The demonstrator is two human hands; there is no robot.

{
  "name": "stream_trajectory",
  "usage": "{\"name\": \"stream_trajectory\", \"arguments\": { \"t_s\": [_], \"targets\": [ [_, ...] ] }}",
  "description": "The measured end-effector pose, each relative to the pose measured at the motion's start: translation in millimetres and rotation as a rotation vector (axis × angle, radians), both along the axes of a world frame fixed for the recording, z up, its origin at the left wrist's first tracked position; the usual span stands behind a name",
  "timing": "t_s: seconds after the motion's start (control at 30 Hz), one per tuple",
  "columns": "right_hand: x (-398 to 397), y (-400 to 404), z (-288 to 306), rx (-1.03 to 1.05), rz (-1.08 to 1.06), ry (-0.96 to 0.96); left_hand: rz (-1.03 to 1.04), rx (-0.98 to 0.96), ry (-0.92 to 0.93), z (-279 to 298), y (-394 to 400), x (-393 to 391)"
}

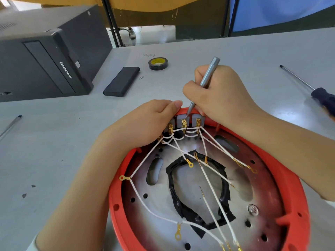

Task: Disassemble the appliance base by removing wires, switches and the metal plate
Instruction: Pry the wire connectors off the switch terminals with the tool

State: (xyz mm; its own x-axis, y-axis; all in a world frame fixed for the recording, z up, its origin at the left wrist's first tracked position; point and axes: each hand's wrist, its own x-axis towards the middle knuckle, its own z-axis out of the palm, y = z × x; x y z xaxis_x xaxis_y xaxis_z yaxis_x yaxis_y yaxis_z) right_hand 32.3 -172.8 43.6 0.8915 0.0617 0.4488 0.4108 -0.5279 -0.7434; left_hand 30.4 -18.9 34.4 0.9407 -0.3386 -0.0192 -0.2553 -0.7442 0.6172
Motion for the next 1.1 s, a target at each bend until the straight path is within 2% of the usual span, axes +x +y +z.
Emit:
{"name": "stream_trajectory", "arguments": {
  "t_s": [0.23, 0.47, 0.6, 0.67, 0.83, 1.1],
  "targets": [
    [2.3, -0.2, -2.4, -0.023, 0.034, -0.004, -0.012, 0.0, -0.009, 0.8, -0.8, 0.4],
    [23.0, 3.6, 4.6, -0.011, 0.093, 0.293, -0.019, 0.014, -0.028, 1.3, -2.1, 1.3],
    [27.3, 5.1, 5.0, -0.016, 0.081, 0.351, -0.018, 0.018, -0.012, 0.8, -1.6, 2.4],
    [24.1, 4.4, 3.4, -0.014, 0.064, 0.289, -0.014, 0.013, -0.011, -0.2, -1.8, 2.2],
    [8.0, 2.9, 0.4, -0.012, 0.019, -0.018, -0.016, 0.001, -0.024, -0.3, -0.8, 1.7],
    [-1.2, 7.6, -0.5, -0.105, 0.037, -0.178, -0.027, -0.009, -0.013, -1.6, 0.9, 2.1]
  ]
}}
